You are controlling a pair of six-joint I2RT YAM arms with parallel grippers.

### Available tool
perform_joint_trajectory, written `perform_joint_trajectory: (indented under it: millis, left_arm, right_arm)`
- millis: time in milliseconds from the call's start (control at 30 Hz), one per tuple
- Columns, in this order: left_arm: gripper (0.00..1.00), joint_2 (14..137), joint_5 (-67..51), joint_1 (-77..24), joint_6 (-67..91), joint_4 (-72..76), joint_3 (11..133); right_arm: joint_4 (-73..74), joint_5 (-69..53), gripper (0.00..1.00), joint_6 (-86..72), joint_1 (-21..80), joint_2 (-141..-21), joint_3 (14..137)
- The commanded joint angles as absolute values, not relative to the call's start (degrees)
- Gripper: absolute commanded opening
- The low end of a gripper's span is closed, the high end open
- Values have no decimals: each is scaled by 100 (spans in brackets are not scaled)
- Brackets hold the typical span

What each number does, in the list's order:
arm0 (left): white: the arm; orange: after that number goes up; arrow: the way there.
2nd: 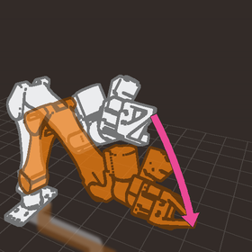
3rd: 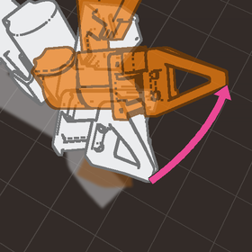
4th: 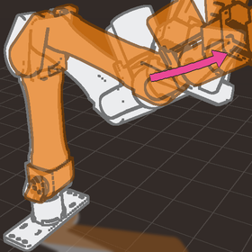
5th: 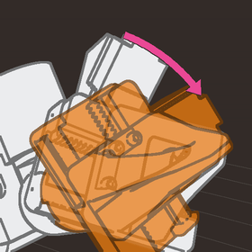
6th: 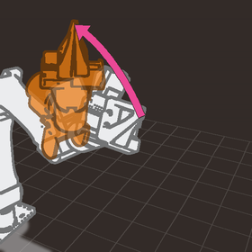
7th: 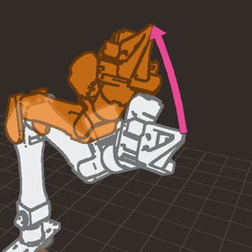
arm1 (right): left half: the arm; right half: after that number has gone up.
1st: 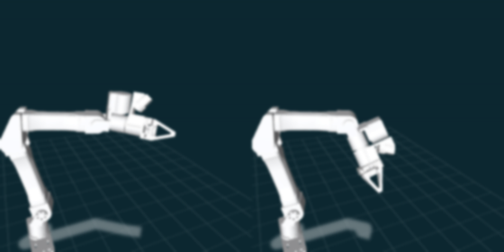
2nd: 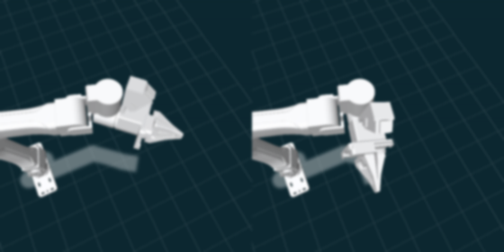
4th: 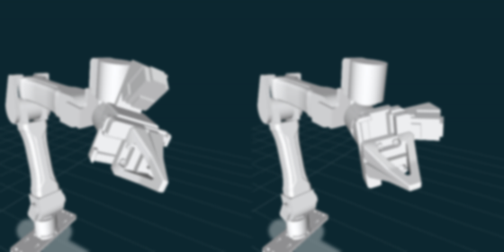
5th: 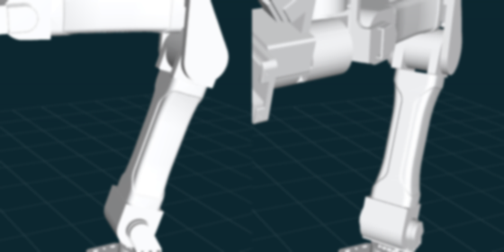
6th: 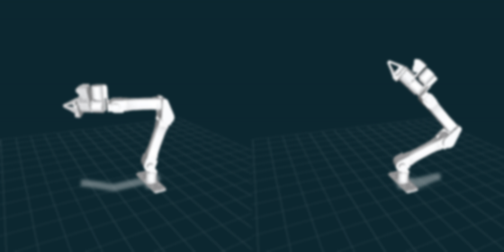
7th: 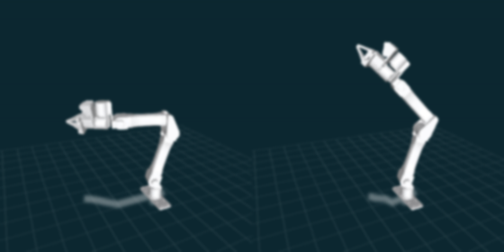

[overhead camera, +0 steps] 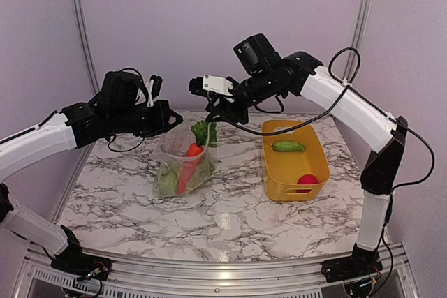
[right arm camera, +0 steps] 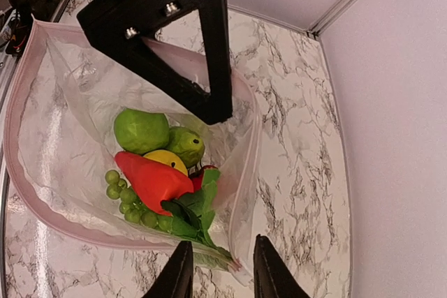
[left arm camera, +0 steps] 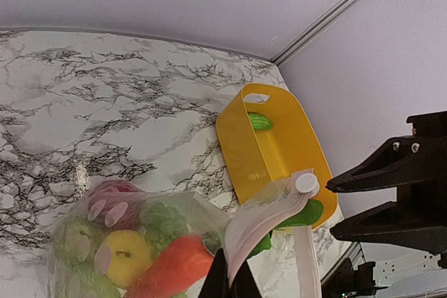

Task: Place the food in the zip-top bag and seal the zipper
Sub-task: Adjust the fake vegetable in the zipper food storage bag.

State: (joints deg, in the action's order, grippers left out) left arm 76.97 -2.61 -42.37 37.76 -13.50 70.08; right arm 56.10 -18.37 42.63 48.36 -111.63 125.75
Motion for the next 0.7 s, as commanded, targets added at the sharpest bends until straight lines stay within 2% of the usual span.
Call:
perform_joint_trajectory:
  millis: [0,300,600,667]
  left_arm:
    - [0,7512,-334,-4269,3825,-1055,6952]
    - [0,7486,-299,-4271,3808,-1090,6963]
    - [0,7515,-286,-4271,3813,-1059,6930]
    - [0,7531,-282,-4268,3830,-1055,6926]
  right_arm:
    - [5561,-1654,27,4290,4877,-11268,12625]
    - [5699,-1548,23,4455,4996,-11285,12520]
    - [5713,-1408,1,4561,5071,-11264,12487]
    - [5705,-1398,0,4609,5142,-11217,12490]
